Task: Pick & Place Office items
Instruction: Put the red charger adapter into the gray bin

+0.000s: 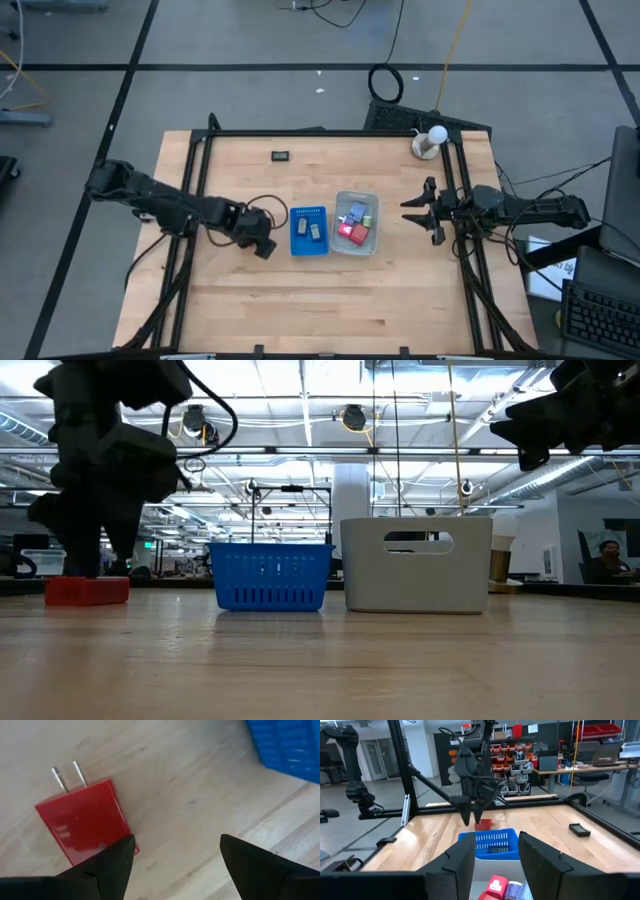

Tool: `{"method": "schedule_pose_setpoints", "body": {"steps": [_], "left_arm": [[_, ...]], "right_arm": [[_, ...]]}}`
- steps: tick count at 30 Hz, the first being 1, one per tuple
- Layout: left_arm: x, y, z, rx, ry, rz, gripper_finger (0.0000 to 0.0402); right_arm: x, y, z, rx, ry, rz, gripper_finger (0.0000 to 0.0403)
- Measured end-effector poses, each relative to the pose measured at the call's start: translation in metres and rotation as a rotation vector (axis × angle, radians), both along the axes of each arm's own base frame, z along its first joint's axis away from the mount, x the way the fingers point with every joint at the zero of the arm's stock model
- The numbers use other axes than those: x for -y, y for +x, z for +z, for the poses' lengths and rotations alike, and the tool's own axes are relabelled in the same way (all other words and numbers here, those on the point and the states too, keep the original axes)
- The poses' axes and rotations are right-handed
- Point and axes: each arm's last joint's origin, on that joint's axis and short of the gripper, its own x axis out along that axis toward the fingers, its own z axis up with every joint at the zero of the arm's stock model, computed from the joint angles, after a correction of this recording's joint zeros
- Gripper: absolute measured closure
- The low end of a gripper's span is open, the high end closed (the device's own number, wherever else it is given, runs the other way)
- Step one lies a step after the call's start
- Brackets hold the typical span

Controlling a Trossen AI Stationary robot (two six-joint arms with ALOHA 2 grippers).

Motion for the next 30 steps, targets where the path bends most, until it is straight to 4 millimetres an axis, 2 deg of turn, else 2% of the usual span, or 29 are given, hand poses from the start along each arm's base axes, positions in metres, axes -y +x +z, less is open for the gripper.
{"method": "schedule_pose_setpoints", "body": {"steps": [6,10,15,20,24,30], "left_arm": [[-0.012,-0.004,0.000,-0.071,-0.005,0.040,0.0103],[-0.019,-0.013,0.003,-0.192,0.073,0.074,0.0103],[-0.020,-0.017,0.018,-0.295,0.133,0.144,0.0103],[-0.016,-0.015,0.035,-0.296,0.219,0.100,0.0103],[-0.018,-0.021,0.036,-0.340,0.308,0.047,0.0103],[-0.025,-0.032,0.034,-0.440,0.384,0.127,0.0103]], "right_arm": [[0.000,0.000,0.000,0.000,-0.016,-0.007,0.0259],[0.000,0.000,0.000,0.000,-0.016,-0.007,0.0259],[0.000,0.000,0.000,-0.001,-0.010,-0.006,0.0259],[0.000,0.000,0.000,-0.003,-0.009,-0.005,0.0259],[0.000,0.000,-0.001,-0.008,-0.009,-0.004,0.0259],[0.000,0.000,-0.002,-0.023,-0.009,-0.004,0.0259]]}}
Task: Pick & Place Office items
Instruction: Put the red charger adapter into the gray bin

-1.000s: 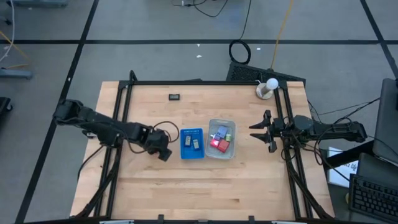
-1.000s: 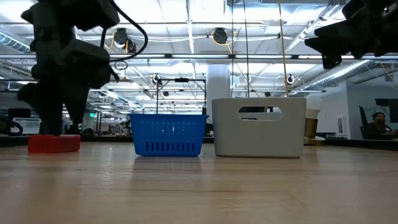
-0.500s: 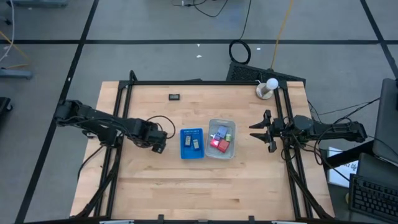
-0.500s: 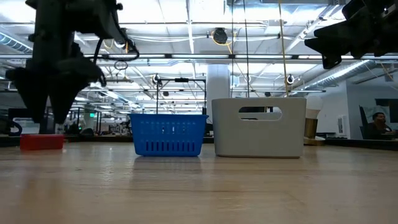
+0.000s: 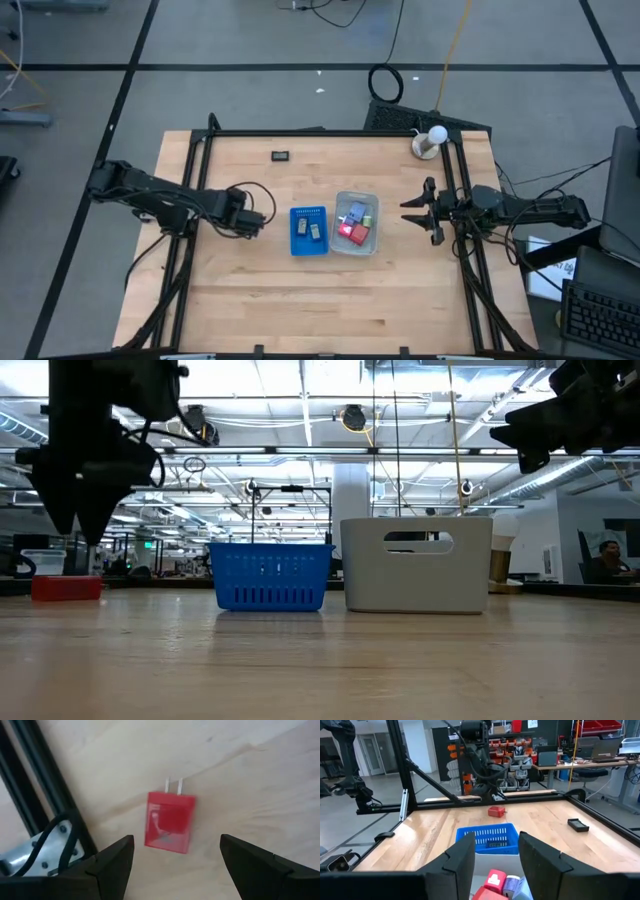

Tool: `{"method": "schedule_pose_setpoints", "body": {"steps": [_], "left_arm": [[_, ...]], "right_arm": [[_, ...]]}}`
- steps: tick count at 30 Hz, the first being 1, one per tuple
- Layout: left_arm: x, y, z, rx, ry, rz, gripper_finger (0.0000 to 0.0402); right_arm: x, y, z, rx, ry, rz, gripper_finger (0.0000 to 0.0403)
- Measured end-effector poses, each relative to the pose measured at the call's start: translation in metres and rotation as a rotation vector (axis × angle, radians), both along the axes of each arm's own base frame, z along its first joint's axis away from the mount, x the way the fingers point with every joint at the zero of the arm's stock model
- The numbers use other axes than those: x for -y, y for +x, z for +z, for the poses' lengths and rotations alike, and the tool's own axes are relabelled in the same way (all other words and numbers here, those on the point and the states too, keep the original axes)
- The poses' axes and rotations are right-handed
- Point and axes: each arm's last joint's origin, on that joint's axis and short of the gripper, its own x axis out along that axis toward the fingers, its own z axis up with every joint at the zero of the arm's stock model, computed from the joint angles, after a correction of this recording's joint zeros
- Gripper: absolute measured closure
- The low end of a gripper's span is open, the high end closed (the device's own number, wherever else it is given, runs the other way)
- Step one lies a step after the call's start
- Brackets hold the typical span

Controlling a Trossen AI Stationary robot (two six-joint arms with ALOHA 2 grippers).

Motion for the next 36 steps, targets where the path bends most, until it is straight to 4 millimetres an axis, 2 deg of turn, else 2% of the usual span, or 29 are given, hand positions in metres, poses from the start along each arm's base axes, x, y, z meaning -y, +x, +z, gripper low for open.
{"method": "schedule_pose_setpoints", "body": {"steps": [7,11,17,24,36], "left_arm": [[-0.004,-0.012,-0.033,-0.031,-0.070,-0.027,0.0103],[-0.007,-0.018,-0.046,-0.044,-0.091,-0.009,0.0103],[-0.008,-0.023,-0.055,-0.050,-0.121,-0.044,0.0103],[-0.009,-0.020,-0.066,0.025,-0.100,-0.125,0.0103],[-0.008,-0.018,-0.068,0.051,-0.098,-0.158,0.0106]], "right_arm": [[0.000,0.002,-0.008,0.005,0.000,0.000,0.0259],[0.000,0.002,-0.008,0.044,0.002,0.000,0.0259],[0.000,0.002,-0.007,0.052,0.002,0.000,0.0259],[0.000,0.002,-0.007,0.051,0.002,0.000,0.0259],[0.000,0.002,-0.007,0.051,0.002,0.001,0.0259]]}}
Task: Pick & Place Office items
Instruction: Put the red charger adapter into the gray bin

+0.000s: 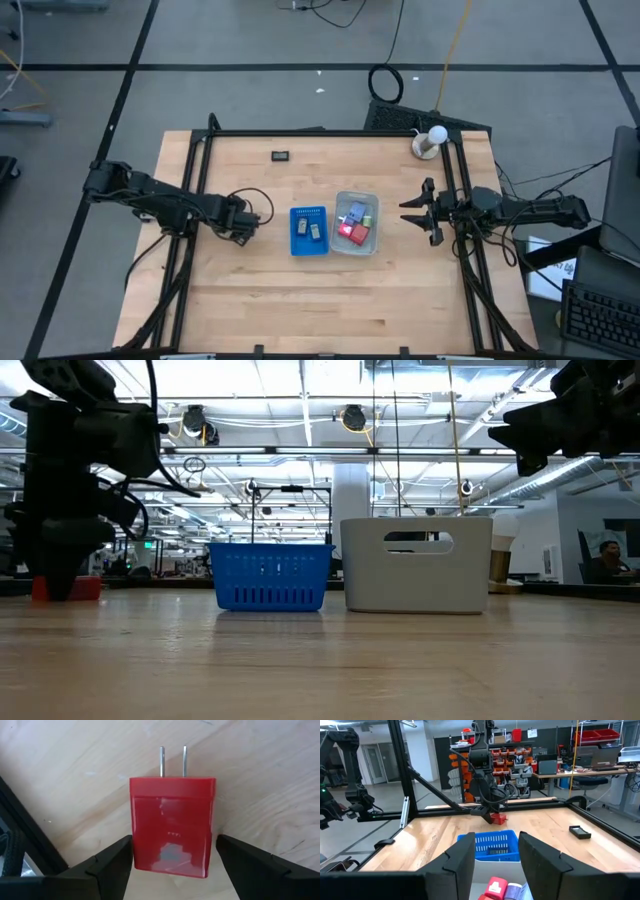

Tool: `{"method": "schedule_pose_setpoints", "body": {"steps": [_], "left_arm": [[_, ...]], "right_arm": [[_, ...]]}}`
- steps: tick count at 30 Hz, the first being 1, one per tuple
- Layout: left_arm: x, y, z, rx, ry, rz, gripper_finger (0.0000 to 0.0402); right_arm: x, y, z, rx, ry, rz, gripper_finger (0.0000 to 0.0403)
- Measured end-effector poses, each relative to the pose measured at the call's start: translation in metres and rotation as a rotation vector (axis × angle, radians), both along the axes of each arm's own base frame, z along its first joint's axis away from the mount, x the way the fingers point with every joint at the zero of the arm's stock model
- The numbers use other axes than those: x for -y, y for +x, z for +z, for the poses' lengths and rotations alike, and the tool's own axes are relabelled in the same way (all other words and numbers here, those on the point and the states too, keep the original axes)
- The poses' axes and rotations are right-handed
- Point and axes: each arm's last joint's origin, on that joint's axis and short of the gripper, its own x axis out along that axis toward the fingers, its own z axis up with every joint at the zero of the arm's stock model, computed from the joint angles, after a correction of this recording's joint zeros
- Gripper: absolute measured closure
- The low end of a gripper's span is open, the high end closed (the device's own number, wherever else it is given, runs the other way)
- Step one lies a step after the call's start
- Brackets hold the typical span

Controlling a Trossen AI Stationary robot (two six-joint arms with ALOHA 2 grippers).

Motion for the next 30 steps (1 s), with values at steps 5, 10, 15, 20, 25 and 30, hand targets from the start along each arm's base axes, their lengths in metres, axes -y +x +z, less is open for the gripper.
{"method": "schedule_pose_setpoints", "body": {"steps": [5,10,15,20,25,30], "left_arm": [[0.0003,0.0013,-0.0003,0.007,-0.008,-0.026,0.0145],[-0.0001,0.0019,0.0001,0.017,0.009,-0.008,0.0186],[-0.0006,0.0046,-0.0004,0.043,0.031,-0.032,0.0162],[0.0006,0.0056,-0.0005,0.051,0.078,-0.090,0.0137],[-0.0012,0.0049,0.0002,0.049,0.139,-0.085,0.0189],[-0.0028,0.0030,0.0047,0.073,0.181,-0.083,0.0190]], "right_arm": [[0.0000,0.0000,-0.0001,-0.001,0.000,0.000,0.0259],[0.0000,0.0000,-0.0001,0.000,0.000,0.000,0.0259],[0.0000,0.0001,-0.0002,-0.002,0.011,0.001,0.0259],[0.0000,0.0001,-0.0003,-0.002,0.011,0.001,0.0259],[0.0000,0.0001,-0.0003,-0.002,0.009,0.000,0.0259],[0.0000,0.0001,-0.0004,-0.002,0.008,0.000,0.0259]]}}
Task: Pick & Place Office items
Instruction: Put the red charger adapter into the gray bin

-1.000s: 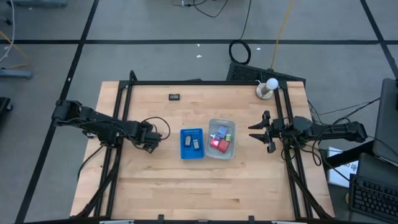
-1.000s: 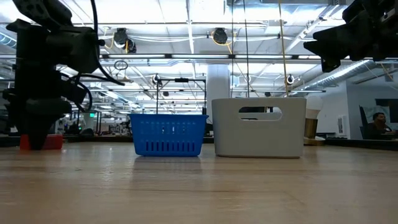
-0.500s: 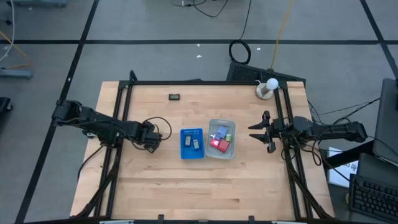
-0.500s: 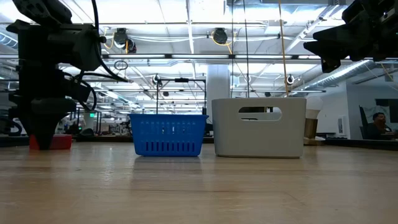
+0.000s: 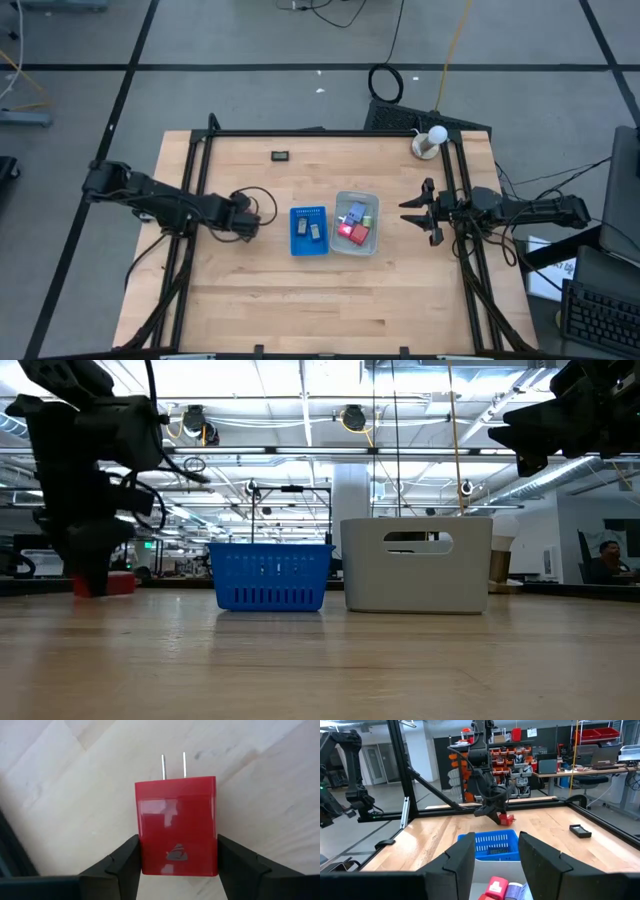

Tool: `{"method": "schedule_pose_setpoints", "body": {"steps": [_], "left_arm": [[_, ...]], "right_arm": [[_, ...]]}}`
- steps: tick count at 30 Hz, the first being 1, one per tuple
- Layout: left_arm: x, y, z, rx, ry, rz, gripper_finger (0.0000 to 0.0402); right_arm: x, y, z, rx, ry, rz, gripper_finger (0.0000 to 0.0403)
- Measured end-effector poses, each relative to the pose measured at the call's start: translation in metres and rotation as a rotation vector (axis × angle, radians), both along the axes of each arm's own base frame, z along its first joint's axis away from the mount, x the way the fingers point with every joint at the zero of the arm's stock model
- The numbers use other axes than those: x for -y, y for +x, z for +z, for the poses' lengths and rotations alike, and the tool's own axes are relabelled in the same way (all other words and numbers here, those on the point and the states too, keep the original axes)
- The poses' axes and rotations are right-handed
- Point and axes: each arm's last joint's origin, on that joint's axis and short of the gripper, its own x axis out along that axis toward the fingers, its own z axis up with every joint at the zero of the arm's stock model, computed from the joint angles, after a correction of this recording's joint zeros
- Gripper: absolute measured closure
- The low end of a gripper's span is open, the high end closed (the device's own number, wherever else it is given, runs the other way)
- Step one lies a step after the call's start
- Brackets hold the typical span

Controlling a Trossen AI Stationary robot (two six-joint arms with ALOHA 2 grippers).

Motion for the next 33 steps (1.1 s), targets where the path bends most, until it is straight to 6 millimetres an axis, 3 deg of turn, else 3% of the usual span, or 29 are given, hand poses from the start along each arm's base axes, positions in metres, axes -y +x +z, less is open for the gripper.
{"method": "schedule_pose_setpoints", "body": {"steps": [6,11,23,33], "left_arm": [[0.000,-0.004,0.013,0.083,-0.004,0.012,0.0190],[0.003,0.001,0.035,0.223,0.016,-0.019,0.0188],[0.030,0.047,0.095,0.906,-0.018,-0.473,0.0182],[0.045,0.087,0.091,1.157,-0.199,-0.595,0.0189]], "right_arm": [[0.000,0.000,0.000,0.001,0.000,0.000,0.0259],[0.000,0.000,0.000,0.000,0.000,0.000,0.0259],[0.000,0.000,0.000,-0.001,0.000,0.000,0.0259],[-0.001,0.018,-0.004,-0.041,-0.019,-0.001,0.0259]]}}
